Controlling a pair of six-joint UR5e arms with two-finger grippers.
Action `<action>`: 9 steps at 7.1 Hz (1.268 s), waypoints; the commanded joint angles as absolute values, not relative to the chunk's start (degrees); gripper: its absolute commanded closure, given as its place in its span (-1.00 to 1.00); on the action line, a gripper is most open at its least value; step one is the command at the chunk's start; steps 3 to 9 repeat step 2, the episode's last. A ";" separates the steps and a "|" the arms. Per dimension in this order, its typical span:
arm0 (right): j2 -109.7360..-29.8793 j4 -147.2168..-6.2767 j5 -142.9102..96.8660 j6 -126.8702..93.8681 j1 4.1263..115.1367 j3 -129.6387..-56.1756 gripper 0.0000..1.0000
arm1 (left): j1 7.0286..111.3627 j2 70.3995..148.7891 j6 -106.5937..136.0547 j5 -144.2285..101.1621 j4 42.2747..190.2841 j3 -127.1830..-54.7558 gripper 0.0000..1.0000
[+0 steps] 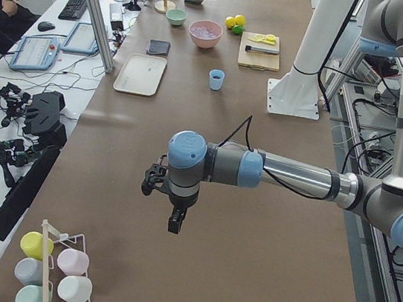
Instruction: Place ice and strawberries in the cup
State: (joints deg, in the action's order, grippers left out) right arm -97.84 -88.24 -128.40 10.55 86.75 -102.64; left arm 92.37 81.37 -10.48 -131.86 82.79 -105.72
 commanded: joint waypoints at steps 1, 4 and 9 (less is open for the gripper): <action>-98.17 -88.16 -128.41 10.55 86.75 -102.66 -1.00 | 92.37 81.39 -10.46 -131.84 82.79 -105.64 -0.95; -98.61 -88.15 -128.41 10.89 86.75 -102.92 -1.00 | 92.37 81.39 -10.46 -131.84 82.79 -105.73 -0.95; -98.61 -88.15 -128.41 10.89 86.75 -102.92 -1.00 | 92.37 81.39 -10.46 -131.84 82.79 -105.73 -0.95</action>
